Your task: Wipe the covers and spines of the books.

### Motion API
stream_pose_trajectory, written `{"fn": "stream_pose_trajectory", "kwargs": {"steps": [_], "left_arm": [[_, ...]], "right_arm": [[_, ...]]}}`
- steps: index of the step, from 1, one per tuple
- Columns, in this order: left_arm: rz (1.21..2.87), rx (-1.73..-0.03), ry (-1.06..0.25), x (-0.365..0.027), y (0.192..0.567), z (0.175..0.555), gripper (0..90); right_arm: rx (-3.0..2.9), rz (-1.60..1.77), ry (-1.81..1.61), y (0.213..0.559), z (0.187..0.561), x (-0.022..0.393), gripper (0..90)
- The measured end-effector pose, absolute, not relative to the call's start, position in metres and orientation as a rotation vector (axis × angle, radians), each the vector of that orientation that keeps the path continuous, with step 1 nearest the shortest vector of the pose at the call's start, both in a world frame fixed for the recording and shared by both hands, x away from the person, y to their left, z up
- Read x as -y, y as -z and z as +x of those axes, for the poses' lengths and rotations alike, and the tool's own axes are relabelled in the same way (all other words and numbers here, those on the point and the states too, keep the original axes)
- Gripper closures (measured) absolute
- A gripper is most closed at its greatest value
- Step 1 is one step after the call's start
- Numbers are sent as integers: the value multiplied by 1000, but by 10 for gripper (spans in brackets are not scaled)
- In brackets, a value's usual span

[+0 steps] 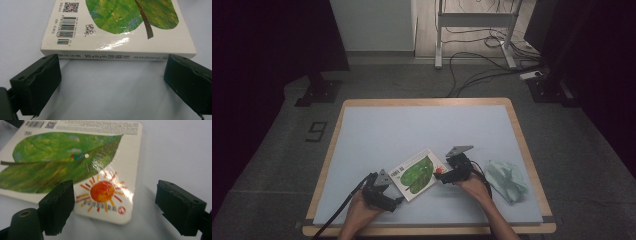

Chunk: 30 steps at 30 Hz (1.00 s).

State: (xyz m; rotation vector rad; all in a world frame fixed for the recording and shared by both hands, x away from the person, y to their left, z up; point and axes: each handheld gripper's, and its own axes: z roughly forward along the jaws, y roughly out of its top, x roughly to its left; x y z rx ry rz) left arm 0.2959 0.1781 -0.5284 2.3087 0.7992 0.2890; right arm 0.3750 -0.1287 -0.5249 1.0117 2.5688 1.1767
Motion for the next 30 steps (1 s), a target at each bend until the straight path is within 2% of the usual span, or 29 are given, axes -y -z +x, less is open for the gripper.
{"fn": "stream_pose_trajectory", "kwargs": {"steps": [11, 22, 30], "left_arm": [[2315, -784, -275, -178, 529, 301, 0], [2319, -781, -279, -177, 529, 302, 0], [2317, -782, -281, -177, 529, 302, 0]], "right_arm": [[-2618, 980, -1191, 525, 382, 108, 127], [-2605, 1052, -1179, 522, 387, 105, 147], [-2578, 1075, -1276, 506, 386, 112, 174]]}}
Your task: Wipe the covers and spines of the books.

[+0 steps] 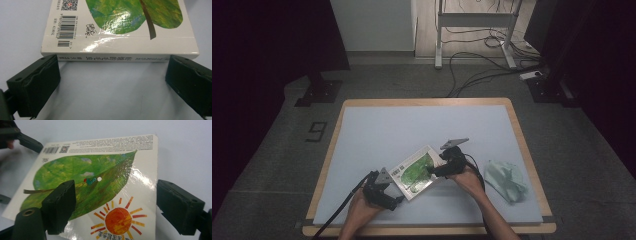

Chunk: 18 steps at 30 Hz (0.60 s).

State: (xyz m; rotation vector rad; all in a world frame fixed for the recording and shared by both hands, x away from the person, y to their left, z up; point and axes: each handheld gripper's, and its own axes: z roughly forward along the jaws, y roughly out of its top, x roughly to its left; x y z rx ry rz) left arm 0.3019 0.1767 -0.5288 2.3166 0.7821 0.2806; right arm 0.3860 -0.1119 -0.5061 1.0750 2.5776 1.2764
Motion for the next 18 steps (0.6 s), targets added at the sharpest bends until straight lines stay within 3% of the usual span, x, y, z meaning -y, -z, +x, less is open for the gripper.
{"fn": "stream_pose_trajectory", "kwargs": {"steps": [7, 18], "left_arm": [[2316, -782, -281, -177, 529, 302, 0], [2318, -782, -279, -177, 529, 302, 0]], "right_arm": [[-2588, 1062, -1310, 499, 380, 118, 261], [-2707, 1006, -1207, 502, 401, 111, 305]]}}
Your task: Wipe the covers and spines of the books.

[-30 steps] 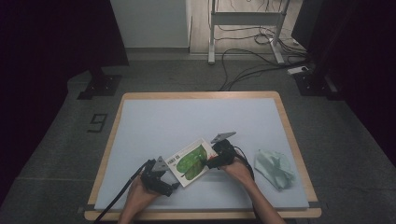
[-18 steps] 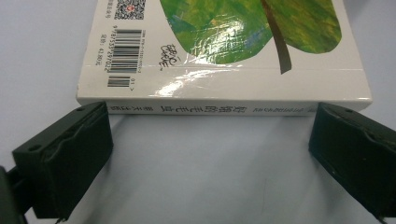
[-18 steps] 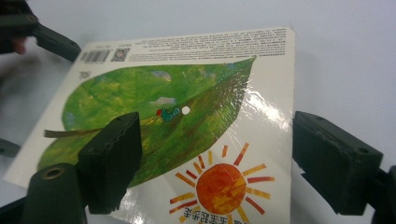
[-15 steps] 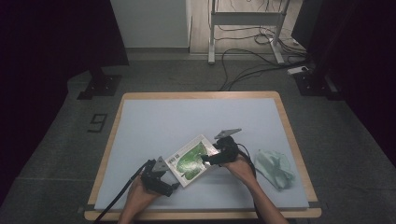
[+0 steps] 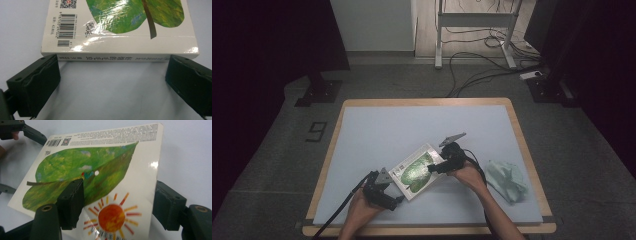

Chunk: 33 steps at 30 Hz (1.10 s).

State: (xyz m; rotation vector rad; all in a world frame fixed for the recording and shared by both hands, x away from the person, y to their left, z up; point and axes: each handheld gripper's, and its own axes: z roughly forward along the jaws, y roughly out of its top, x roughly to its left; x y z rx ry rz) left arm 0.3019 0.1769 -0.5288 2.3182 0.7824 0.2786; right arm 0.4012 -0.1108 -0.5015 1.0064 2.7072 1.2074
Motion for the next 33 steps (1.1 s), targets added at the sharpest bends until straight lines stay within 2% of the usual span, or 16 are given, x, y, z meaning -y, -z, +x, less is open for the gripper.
{"fn": "stream_pose_trajectory", "kwargs": {"steps": [5, 14, 20, 26, 33], "left_arm": [[2316, -784, -277, -177, 529, 302, 0], [2318, -788, -271, -177, 528, 302, 0], [2322, -790, -263, -178, 527, 302, 0], [2243, -784, -125, -178, 525, 304, 26], [2253, -797, -139, -173, 525, 306, 27]], "right_arm": [[-2752, 964, -1217, 497, 413, 103, 313], [-2787, 855, -1182, 483, 414, 103, 489], [-2801, 809, -1158, 487, 410, 110, 532], [-2808, 754, -1196, 487, 405, 120, 581], [-2810, 722, -1219, 487, 397, 131, 606]]}}
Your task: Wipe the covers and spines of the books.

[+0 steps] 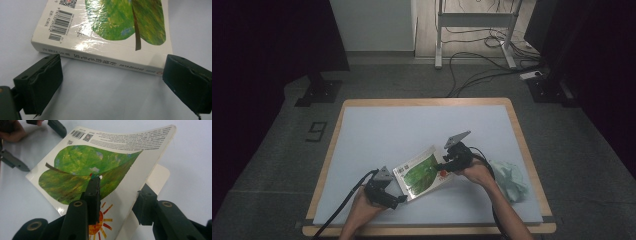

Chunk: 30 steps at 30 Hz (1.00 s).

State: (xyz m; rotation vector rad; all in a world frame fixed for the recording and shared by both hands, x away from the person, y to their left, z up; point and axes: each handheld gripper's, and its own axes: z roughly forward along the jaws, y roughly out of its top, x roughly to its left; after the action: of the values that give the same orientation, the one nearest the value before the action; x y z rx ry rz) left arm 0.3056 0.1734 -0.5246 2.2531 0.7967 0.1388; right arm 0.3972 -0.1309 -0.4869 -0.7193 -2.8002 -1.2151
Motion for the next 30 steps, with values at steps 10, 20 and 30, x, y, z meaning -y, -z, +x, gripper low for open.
{"fn": "stream_pose_trajectory", "kwargs": {"steps": [10, 20, 30], "left_arm": [[2230, -793, -85, -172, 524, 309, 28], [2232, -762, -64, -162, 524, 311, 44], [2232, -765, -67, -158, 524, 312, 42]], "right_arm": [[2810, -688, 1234, 485, 385, 142, 623], [2784, -687, 1240, 487, 376, 153, 629], [2798, -729, 1251, 488, 368, 156, 617]]}}
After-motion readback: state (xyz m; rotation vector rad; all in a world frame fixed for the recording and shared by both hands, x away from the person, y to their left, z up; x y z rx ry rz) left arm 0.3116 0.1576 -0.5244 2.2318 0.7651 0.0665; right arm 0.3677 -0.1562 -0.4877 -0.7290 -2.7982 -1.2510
